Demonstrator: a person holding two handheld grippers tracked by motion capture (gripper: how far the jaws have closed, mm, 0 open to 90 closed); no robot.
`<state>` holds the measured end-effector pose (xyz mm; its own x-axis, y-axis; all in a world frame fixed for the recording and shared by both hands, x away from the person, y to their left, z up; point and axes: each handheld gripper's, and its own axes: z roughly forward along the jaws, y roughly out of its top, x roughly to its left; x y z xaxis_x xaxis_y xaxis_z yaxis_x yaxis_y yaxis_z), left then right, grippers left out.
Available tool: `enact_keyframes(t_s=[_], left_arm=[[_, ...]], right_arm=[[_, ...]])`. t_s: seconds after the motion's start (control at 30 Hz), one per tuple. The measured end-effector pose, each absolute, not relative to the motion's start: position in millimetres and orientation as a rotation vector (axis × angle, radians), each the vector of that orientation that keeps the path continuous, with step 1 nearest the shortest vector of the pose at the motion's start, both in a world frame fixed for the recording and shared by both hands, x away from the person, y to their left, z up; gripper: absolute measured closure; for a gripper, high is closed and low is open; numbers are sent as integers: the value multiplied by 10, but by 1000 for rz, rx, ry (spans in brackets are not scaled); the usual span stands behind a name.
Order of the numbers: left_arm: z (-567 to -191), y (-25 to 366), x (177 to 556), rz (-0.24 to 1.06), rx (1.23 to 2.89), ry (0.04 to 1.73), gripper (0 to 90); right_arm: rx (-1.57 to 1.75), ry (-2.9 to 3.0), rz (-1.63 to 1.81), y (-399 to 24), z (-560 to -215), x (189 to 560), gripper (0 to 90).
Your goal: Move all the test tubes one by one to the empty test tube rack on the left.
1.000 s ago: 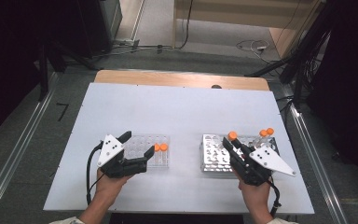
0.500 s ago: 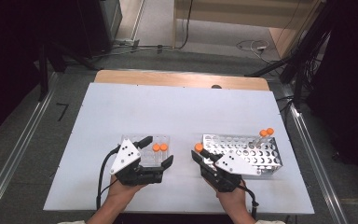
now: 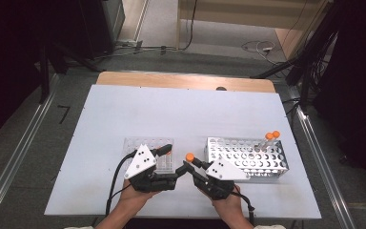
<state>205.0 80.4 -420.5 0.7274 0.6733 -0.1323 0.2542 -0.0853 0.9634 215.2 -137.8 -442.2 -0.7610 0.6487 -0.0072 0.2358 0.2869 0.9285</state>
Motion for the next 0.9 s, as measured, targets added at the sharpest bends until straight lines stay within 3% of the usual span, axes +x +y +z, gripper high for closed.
enact_keyframes(t_s=[0.57,0.9], left_arm=[[-4263,672,2046,444,1703,695,689],[-4257,676,2042,453,1701,699,707]], right_arm=[[770,2205,1463,-1326,-4449,2136,718],[770,2205,1472,-1337,-4451,2146,670]])
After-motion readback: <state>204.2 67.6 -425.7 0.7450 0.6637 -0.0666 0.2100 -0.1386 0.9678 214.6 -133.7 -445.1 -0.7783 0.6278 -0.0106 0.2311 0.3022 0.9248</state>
